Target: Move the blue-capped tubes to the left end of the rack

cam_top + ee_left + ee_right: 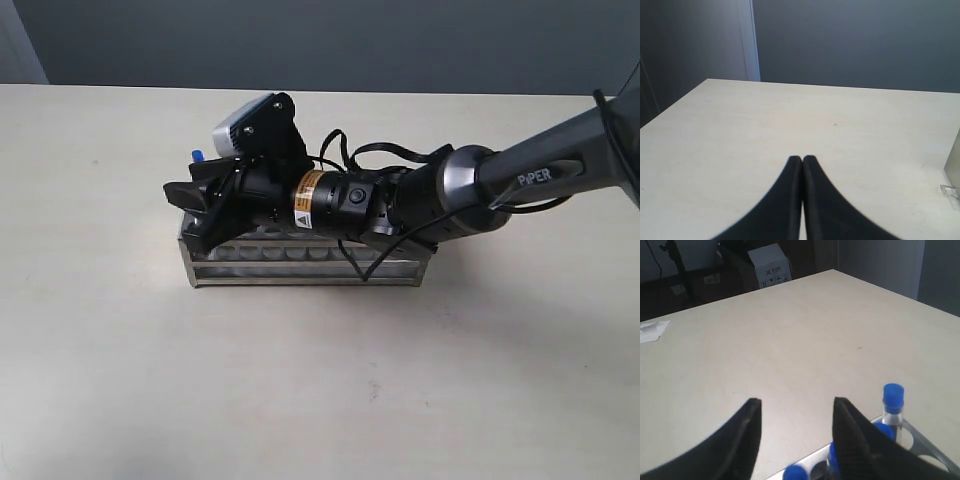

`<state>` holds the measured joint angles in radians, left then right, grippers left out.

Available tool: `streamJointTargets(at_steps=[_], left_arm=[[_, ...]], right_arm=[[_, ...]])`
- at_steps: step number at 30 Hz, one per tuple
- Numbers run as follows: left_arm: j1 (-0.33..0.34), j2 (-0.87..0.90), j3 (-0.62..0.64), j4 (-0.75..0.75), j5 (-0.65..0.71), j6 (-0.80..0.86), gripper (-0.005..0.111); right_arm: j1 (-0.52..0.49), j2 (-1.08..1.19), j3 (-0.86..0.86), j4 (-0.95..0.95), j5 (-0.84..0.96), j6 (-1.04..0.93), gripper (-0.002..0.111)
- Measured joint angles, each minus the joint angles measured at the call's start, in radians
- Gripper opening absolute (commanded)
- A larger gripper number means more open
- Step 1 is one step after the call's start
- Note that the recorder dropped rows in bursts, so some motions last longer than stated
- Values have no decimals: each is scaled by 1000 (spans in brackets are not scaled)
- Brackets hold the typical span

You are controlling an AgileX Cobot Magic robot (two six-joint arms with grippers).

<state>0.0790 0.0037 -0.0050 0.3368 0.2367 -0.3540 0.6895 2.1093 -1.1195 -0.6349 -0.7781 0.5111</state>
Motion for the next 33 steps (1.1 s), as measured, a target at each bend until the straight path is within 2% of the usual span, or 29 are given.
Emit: streamJointTargets(at_steps=[2, 3, 4, 5, 9, 13, 17, 21, 24, 29, 33], left_arm=[[0, 0, 0, 0, 0, 0, 0], [0, 0, 0, 0, 0, 0, 0], [0, 0, 0, 0, 0, 0, 0], [0, 0, 0, 0, 0, 0, 0], [0, 0, 0, 0, 0, 0, 0], [0, 0, 0, 0, 0, 0, 0], [0, 0, 0, 0, 0, 0, 0], [0, 0, 0, 0, 0, 0, 0], [0, 0, 0, 0, 0, 0, 0], [0, 0, 0, 0, 0, 0, 0], [0, 0, 0, 0, 0, 0, 0]], right_arm=[[0, 0, 0, 0, -2, 0, 46], [0, 1, 0, 0, -7, 1, 34], [0, 1, 0, 0, -9, 1, 13], [0, -8, 0, -2, 3, 4, -1], [1, -124, 0, -17, 155, 29, 1], [-16, -374, 0, -63, 420, 21, 1], [-112, -671, 37, -67, 614, 29, 1], [-268, -1005, 151, -21, 791, 46, 1], [-348, -1201, 228, 31, 875, 61, 1], [-385, -1416, 286, 186, 1115, 128, 1], [-385, -1537, 292, 213, 1326, 129, 1]])
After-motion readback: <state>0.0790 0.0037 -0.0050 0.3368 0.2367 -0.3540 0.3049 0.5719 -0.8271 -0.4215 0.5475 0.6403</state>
